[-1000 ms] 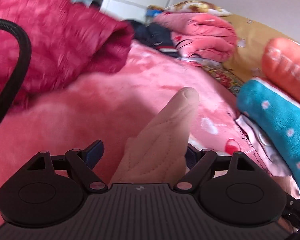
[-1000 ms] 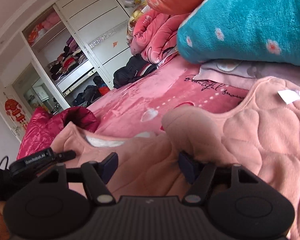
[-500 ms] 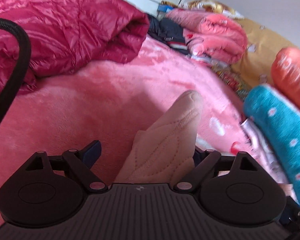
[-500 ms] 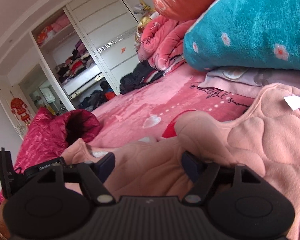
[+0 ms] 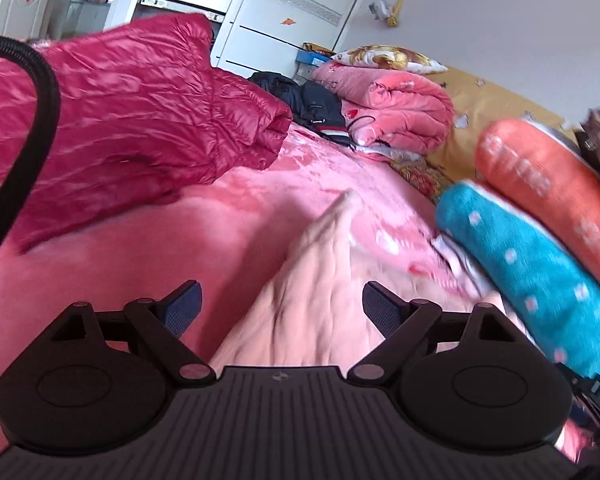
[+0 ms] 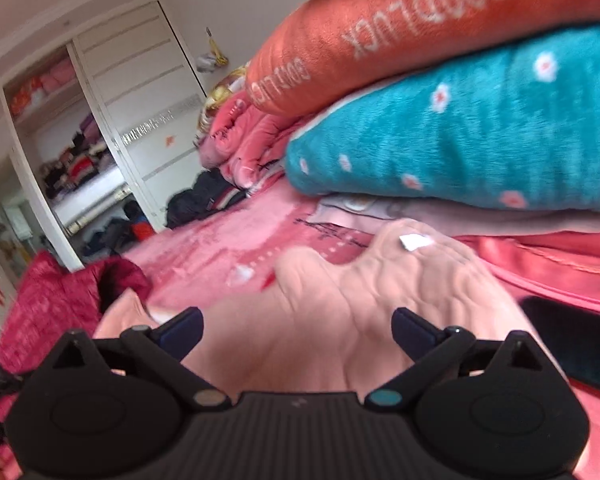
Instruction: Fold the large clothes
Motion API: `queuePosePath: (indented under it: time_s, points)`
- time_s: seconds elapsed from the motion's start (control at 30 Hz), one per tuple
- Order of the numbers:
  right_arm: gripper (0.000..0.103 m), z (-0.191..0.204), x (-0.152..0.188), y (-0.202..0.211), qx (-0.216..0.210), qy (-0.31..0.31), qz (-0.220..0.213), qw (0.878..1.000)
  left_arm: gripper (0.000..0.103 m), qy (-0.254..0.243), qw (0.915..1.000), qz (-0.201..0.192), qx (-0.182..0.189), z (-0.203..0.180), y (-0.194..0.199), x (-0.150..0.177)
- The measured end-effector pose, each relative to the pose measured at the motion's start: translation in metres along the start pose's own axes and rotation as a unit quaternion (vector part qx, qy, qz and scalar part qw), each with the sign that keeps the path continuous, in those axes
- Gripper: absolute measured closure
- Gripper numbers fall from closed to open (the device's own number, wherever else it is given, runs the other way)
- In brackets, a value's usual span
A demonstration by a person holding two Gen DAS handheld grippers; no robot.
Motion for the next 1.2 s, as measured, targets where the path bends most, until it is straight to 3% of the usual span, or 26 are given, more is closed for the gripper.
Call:
queuePosePath:
  time_s: [0.27,0.5,0.73,0.9,1.2]
  points:
    - [0.003,-0.007,0.028,0.104,0.053,0.030,0.006,0.998,0.000,-0.062,0.9977,0.022,-0.013,-0.006,0.114,0.049]
    - [0.003,0.000,0.034,0.195,0.052,0.064,-0.019,0.996,0.000,-0.100,0.9944,0.026,-0.023,-0.026,0.194,0.066]
    - [0.003,0.022,0.025,0.270,0.033,0.088,-0.035,0.995,0.000,-0.142,0.9895,0.000,-0.029,-0.049,0.267,0.061]
    - [0.002,0.038,0.005,0.309,0.019,0.083,-0.052,0.995,0.000,-0.170,0.9846,-0.025,-0.032,-0.065,0.292,0.047]
    - [0.001,0.056,-0.015,0.356,0.010,0.085,-0.072,0.994,0.000,-0.170,0.9838,-0.047,-0.030,-0.074,0.328,0.041]
Point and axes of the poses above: each gripper's, at about its wrist camera, not at the fingertips, and y roughly against the way its jaws point, z to its left, x to its underside, the point moved 8 cm from there along -y, roughly the way its jaws point, and after that the axes turned 6 degrees about x, right-handed, at the moved point
